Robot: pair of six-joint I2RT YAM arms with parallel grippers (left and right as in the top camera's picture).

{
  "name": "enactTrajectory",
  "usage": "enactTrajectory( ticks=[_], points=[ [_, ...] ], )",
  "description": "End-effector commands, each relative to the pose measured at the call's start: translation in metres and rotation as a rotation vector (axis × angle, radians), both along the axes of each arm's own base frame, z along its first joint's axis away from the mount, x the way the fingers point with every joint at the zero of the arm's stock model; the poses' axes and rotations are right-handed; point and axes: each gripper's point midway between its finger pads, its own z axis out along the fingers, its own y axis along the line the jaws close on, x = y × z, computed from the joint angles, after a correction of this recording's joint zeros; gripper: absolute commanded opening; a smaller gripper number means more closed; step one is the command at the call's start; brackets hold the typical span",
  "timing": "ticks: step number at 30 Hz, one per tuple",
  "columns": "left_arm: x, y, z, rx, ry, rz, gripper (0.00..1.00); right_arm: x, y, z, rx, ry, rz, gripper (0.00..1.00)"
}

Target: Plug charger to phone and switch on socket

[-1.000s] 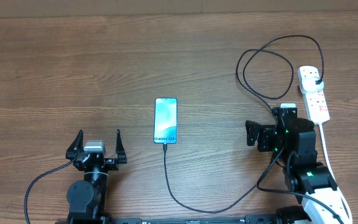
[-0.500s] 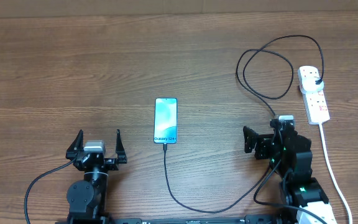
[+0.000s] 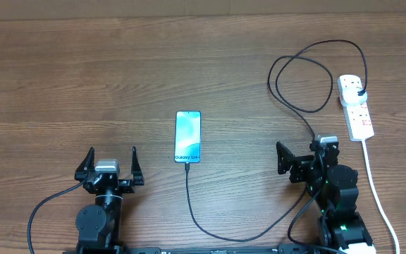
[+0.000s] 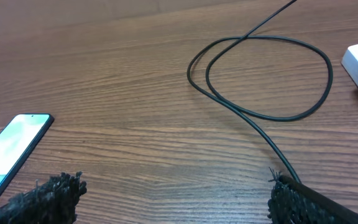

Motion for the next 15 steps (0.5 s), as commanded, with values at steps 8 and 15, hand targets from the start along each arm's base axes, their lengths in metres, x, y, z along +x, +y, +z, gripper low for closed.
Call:
enactTrajectory(
  ticks=[8, 15],
  points=[
    [-0.0002, -0.0006, 0.0007, -0.013, -0.007, -0.002, 1.0, -0.0048, 0.002, 0.0063, 0.011, -0.055, 0.01, 1.0],
    [-0.0002, -0.0005, 0.0005, -0.013, -0.007, -0.002, 1.0, -0.0032, -0.0059, 0.0086, -0.005, -0.067, -0.034, 1.0]
  ],
)
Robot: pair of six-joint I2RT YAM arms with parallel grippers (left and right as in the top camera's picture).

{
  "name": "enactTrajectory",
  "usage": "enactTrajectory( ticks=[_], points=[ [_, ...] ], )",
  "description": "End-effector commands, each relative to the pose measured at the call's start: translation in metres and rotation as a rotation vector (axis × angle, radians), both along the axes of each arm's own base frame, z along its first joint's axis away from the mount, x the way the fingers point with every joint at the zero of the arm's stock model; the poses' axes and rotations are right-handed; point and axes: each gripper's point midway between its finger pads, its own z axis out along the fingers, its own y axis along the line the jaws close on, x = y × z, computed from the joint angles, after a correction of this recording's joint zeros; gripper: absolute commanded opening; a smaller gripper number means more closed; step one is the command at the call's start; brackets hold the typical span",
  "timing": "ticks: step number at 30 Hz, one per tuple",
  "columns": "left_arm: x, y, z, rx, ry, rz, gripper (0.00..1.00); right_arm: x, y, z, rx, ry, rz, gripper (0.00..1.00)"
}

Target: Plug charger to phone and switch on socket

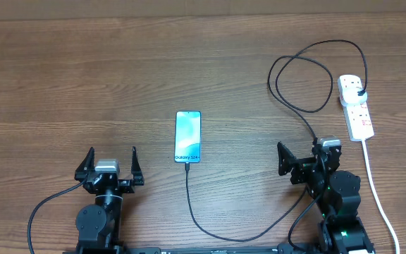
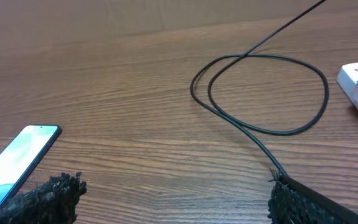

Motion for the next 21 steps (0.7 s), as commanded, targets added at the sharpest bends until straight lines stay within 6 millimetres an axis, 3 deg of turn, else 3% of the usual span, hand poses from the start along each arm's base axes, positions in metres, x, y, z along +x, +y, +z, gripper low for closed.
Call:
enactTrajectory(
  ticks=[1, 5, 12, 21],
  points=[
    [0.0, -0.001, 0.001, -0.013, -0.007, -0.002, 1.0, 0.0, -0.004, -0.002, -0.008, -0.003, -0.027, 1.0],
    [0.0, -0.001, 0.001, -0.013, -0.007, -0.002, 1.0, -0.001, -0.005, -0.004, -0.01, 0.005, -0.028, 1.0],
    [0.0, -0.001, 0.001, -0.013, -0.007, -0.002, 1.0, 0.008, -0.003, 0.029, 0.008, -0.135, -0.028, 1.0],
    [0.0, -0.001, 0.001, -0.013, -0.007, -0.002, 1.0, 0.006, -0.004, 0.042, 0.014, -0.185, -0.028, 1.0]
  ],
)
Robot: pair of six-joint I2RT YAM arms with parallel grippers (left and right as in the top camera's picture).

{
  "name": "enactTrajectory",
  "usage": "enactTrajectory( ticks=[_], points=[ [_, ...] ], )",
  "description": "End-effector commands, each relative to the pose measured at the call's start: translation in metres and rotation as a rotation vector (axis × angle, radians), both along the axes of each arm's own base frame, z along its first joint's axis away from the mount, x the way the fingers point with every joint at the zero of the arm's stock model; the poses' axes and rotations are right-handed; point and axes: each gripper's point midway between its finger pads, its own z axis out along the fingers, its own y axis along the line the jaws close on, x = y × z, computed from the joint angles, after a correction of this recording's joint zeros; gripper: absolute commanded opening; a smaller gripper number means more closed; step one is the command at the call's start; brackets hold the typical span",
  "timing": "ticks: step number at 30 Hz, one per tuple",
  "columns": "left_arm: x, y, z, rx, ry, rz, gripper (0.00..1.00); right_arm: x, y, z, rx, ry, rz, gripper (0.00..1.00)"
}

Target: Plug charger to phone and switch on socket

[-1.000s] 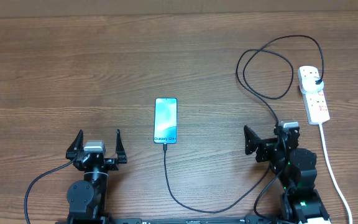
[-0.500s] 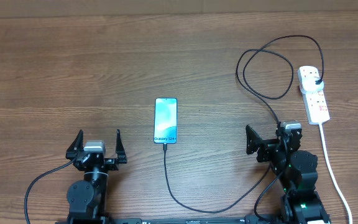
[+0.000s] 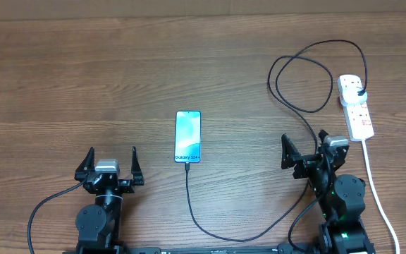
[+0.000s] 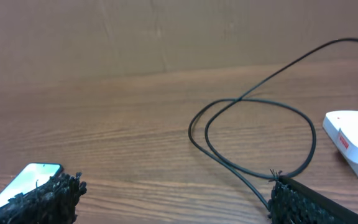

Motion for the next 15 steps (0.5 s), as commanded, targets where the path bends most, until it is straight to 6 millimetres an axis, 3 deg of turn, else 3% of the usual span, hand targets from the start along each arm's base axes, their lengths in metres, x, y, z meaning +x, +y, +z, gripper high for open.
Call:
enactTrajectory(
  ticks=[1, 15],
  points=[
    [-0.0002, -0.0005, 0.0005, -0.013, -0.007, -0.002, 1.0, -0.0017, -0.0001, 0.0071, 0.004, -0.033, -0.003, 1.0],
    [-0.0002, -0.0005, 0.0005, -0.013, -0.007, -0.002, 1.0, -0.0096, -0.0002, 0.015, 0.008, -0.062, -0.001, 1.0]
  ],
)
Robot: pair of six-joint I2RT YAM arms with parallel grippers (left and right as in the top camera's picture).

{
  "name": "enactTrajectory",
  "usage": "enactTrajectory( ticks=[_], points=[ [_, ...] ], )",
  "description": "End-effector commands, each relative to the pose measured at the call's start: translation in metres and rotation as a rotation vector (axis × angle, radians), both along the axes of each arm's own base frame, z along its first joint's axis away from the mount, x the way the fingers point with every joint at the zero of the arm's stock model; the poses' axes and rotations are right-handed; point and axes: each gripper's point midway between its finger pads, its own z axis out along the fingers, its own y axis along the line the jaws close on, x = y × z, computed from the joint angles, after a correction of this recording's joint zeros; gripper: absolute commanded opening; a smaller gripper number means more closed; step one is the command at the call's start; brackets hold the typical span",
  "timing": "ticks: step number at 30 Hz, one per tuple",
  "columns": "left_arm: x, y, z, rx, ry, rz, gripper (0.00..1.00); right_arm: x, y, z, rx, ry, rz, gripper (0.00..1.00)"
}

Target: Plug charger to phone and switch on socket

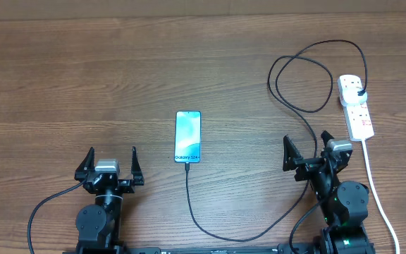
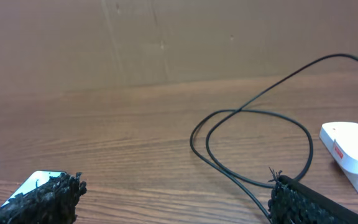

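Observation:
A phone (image 1: 188, 136) with a lit blue screen lies face up mid-table, the black charger cable (image 1: 189, 194) plugged into its near end. The cable runs along the front edge, loops (image 1: 302, 77) at the right and ends in a plug in the white power strip (image 1: 355, 106). My right gripper (image 1: 306, 147) stands open, empty, just left of the strip's near end; its wrist view shows the cable loop (image 2: 253, 146) and the strip (image 2: 350, 149). My left gripper (image 1: 109, 156) stands open and empty near the front left.
The strip's white lead (image 1: 376, 194) runs down the right side past my right arm to the front edge. A brown cardboard wall (image 2: 166, 43) stands behind the table.
My right gripper has drawn back and tilted up a little; its wrist view shows more of the back wall and less of the phone. Phone, cable and left arm are unchanged.
The phone lay plugged into the cable throughout, with both grippers open and empty. My right gripper stood near the front right, then shifted slightly right and tilted upward over the moments. The left arm stayed still.

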Motion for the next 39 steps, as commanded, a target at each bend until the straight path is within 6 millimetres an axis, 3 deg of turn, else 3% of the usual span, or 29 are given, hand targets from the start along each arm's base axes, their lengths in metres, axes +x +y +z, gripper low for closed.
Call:
enactTrajectory(
  ticks=[1, 33, 39],
  points=[
    [0.0, -0.001, 0.001, -0.013, -0.007, -0.002, 1.0, -0.002, 0.0, 0.003, 0.003, -0.02, -0.001, 1.0],
    [0.0, -0.001, 0.001, -0.013, -0.007, -0.002, 1.0, -0.004, 0.0, -0.002, 0.003, -0.02, -0.001, 1.0],
    [0.0, -0.001, 0.001, -0.013, -0.007, -0.002, 1.0, -0.007, 0.0, -0.01, 0.006, -0.042, -0.001, 1.0]
  ],
)
